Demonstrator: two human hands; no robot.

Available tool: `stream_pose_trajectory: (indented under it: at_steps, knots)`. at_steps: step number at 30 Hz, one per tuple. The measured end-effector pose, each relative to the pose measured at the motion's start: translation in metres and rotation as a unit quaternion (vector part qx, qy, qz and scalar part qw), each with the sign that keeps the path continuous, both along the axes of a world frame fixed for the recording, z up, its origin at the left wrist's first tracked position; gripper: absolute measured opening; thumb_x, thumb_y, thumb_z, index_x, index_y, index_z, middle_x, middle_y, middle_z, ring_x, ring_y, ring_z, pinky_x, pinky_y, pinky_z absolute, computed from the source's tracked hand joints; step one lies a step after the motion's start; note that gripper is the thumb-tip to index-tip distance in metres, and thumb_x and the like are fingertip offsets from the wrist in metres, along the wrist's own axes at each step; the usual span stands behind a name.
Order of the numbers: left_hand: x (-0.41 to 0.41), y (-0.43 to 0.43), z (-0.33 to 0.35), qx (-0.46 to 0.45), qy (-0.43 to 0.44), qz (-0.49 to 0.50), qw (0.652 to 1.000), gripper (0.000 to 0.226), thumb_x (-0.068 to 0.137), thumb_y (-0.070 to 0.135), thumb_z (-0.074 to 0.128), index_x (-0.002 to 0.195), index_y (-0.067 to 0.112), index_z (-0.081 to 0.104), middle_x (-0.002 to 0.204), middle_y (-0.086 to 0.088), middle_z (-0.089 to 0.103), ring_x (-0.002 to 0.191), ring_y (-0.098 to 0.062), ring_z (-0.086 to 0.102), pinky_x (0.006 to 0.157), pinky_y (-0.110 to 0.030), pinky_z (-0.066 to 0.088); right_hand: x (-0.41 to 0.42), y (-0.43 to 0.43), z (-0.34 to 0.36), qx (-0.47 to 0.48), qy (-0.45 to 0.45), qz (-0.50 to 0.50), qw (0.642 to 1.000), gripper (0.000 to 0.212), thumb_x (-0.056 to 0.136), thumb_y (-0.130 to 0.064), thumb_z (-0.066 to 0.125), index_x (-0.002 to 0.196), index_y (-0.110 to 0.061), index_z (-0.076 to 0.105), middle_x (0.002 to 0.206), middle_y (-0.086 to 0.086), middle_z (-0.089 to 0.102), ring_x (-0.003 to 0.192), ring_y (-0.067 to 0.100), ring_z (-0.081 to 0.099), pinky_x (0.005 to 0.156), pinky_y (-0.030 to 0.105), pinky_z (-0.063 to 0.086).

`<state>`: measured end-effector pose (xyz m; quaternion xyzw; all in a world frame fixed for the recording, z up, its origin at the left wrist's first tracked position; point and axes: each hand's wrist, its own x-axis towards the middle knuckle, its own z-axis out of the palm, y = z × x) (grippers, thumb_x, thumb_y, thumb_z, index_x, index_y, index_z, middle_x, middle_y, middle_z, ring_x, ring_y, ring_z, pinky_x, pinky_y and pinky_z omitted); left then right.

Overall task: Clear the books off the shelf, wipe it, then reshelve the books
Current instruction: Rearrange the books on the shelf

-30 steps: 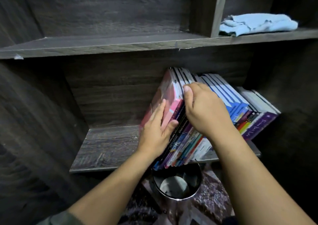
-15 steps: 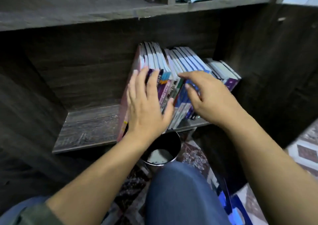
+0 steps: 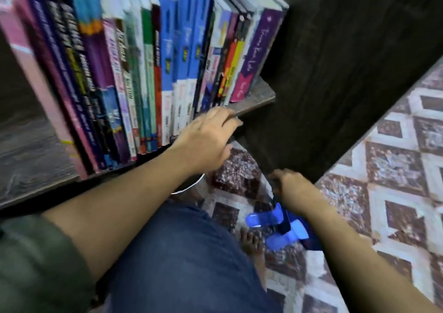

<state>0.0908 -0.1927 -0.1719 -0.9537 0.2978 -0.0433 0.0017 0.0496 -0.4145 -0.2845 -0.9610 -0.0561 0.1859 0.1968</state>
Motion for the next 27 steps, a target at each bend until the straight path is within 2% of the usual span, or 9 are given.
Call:
stream_pose_trajectory:
  at_steps: [4, 6, 9, 11, 14, 16, 21, 23, 27]
  knots:
    - [0.019, -0.011, -0.021, 0.005, 0.003, 0.042, 0.999, 0.068, 0.084, 0.025, 0.065, 0.143, 0.005, 0.039, 0.142, -0.017, 0.041, 0.132, -0.031, 0.039, 0.111, -0.040, 0.035, -0.011, -0.005, -0.056, -0.069, 0.047, -0.094, 0.992, 0.027, 0.096, -0.018, 0.046, 0.122, -0.014, 0.049, 0.114, 0.014, 0.053, 0.105, 0.037, 0.059, 0.082, 0.042, 0.050]
    - [0.024, -0.009, -0.032, -0.001, 0.031, 0.090, 0.995, 0.076, 0.088, 0.031, 0.061, 0.150, 0.008, 0.024, 0.151, -0.012, 0.029, 0.139, -0.027, 0.029, 0.114, -0.039, 0.029, -0.015, -0.005, -0.074, -0.087, 0.067, -0.139, 0.984, 0.028, 0.095, -0.015, 0.047, 0.123, -0.013, 0.045, 0.114, 0.015, 0.055, 0.105, 0.038, 0.058, 0.080, 0.043, 0.050]
    - [0.025, -0.005, -0.047, 0.028, 0.035, 0.105, 0.993, 0.078, 0.093, 0.036, 0.053, 0.153, 0.008, 0.012, 0.157, -0.011, 0.016, 0.144, -0.027, 0.017, 0.119, -0.039, 0.018, -0.018, -0.003, -0.093, -0.123, 0.092, -0.147, 0.977, 0.031, 0.093, -0.007, 0.045, 0.125, -0.008, 0.045, 0.115, 0.017, 0.058, 0.112, 0.036, 0.051, 0.082, 0.043, 0.048]
    - [0.025, -0.004, -0.049, 0.025, 0.033, 0.107, 0.993, 0.077, 0.094, 0.036, 0.052, 0.153, 0.008, 0.012, 0.157, -0.010, 0.016, 0.144, -0.026, 0.016, 0.119, -0.038, 0.016, -0.018, -0.002, -0.099, -0.155, 0.096, -0.157, 0.971, 0.029, 0.093, -0.006, 0.042, 0.121, -0.008, 0.051, 0.114, 0.013, 0.061, 0.112, 0.033, 0.050, 0.081, 0.041, 0.047]
    - [0.026, -0.006, -0.048, -0.003, 0.032, 0.114, 0.993, 0.073, 0.094, 0.035, 0.052, 0.152, 0.009, 0.018, 0.155, -0.009, 0.021, 0.143, -0.025, 0.019, 0.118, -0.037, 0.017, -0.016, 0.001, -0.104, -0.214, 0.122, -0.141, 0.959, 0.027, 0.094, -0.012, 0.044, 0.114, -0.016, 0.062, 0.114, 0.005, 0.063, 0.112, 0.027, 0.049, 0.092, 0.039, 0.040]
    - [0.025, -0.008, -0.047, -0.008, 0.028, 0.116, 0.993, 0.071, 0.094, 0.033, 0.052, 0.152, 0.009, 0.018, 0.155, -0.009, 0.022, 0.142, -0.025, 0.021, 0.118, -0.035, 0.016, -0.014, 0.006, -0.104, -0.215, 0.123, -0.131, 0.960, 0.027, 0.094, -0.014, 0.045, 0.114, -0.018, 0.063, 0.114, 0.004, 0.065, 0.112, 0.027, 0.052, 0.093, 0.038, 0.038]
    - [0.025, -0.009, -0.049, -0.019, 0.022, 0.125, 0.992, 0.069, 0.095, 0.031, 0.050, 0.152, 0.010, 0.019, 0.156, -0.007, 0.023, 0.142, -0.024, 0.021, 0.118, -0.033, 0.014, -0.007, 0.026, -0.094, -0.127, 0.044, -0.134, 0.982, 0.025, 0.097, -0.012, 0.040, 0.122, -0.011, 0.045, 0.115, 0.013, 0.061, 0.103, 0.034, 0.062, 0.077, 0.039, 0.050]
    - [0.025, -0.009, -0.049, -0.018, 0.027, 0.126, 0.992, 0.068, 0.095, 0.030, 0.049, 0.153, 0.011, 0.019, 0.156, -0.007, 0.022, 0.142, -0.024, 0.021, 0.118, -0.032, 0.014, -0.004, 0.034, -0.093, -0.141, 0.022, -0.106, 0.984, 0.028, 0.097, -0.011, 0.039, 0.126, -0.011, 0.042, 0.118, 0.013, 0.059, 0.105, 0.032, 0.062, 0.077, 0.040, 0.051]
    - [0.024, -0.007, -0.049, -0.006, 0.035, 0.124, 0.992, 0.072, 0.094, 0.031, 0.050, 0.154, 0.012, 0.015, 0.157, -0.006, 0.019, 0.142, -0.024, 0.020, 0.118, -0.034, 0.016, -0.002, 0.040, -0.101, -0.169, 0.055, -0.060, 0.982, 0.033, 0.099, -0.009, 0.035, 0.131, -0.009, 0.043, 0.122, 0.011, 0.058, 0.109, 0.031, 0.060, 0.081, 0.040, 0.051]
